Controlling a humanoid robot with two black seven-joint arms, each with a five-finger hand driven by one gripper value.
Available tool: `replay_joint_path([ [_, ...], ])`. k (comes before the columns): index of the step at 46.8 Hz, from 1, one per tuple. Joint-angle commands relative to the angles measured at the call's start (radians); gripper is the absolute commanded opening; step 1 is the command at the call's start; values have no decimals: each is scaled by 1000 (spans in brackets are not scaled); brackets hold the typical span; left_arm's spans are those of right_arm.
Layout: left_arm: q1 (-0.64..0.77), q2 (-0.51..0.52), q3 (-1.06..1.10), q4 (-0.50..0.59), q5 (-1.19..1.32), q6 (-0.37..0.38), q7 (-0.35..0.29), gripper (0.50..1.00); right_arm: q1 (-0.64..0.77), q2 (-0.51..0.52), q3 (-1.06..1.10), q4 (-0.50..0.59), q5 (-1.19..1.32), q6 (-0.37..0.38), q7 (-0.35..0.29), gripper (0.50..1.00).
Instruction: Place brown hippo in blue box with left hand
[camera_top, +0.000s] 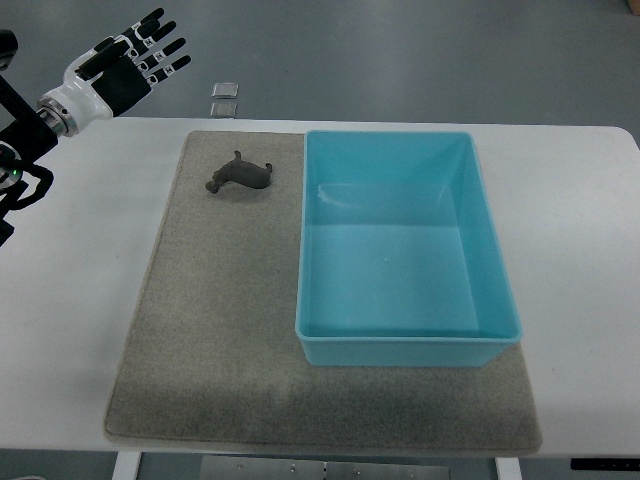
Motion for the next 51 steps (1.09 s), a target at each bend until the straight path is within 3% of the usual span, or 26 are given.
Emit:
replay_joint_path([
  [1, -23, 1, 33, 0, 15, 0, -2, 1000, 0, 0, 0, 0, 0, 0, 0, 936],
  [8, -34, 1, 29, 2, 154, 0, -5, 1000, 0, 0, 0, 0, 0, 0, 0, 936],
  [12, -50, 1, 27, 4, 279, 0, -40, 1000, 0, 0, 0, 0, 0, 0, 0, 936],
  [21, -109, 8, 37, 0, 643, 0, -246, 1000, 0, 0, 0, 0, 0, 0, 0, 936],
  [25, -138, 8, 37, -4, 805, 0, -304, 999, 0, 0, 0, 0, -1, 0, 0, 936],
  [39, -173, 12, 82, -73, 1170, 0, -327, 999, 0, 0, 0, 0, 0, 0, 0, 936],
  [45, -189, 11, 164, -119, 1274, 111, -335, 999, 0, 0, 0, 0, 0, 0, 0, 936],
  [51, -187, 20, 228, -179, 1328, 155, -336, 1000, 0, 0, 0, 0, 0, 0, 0, 936],
])
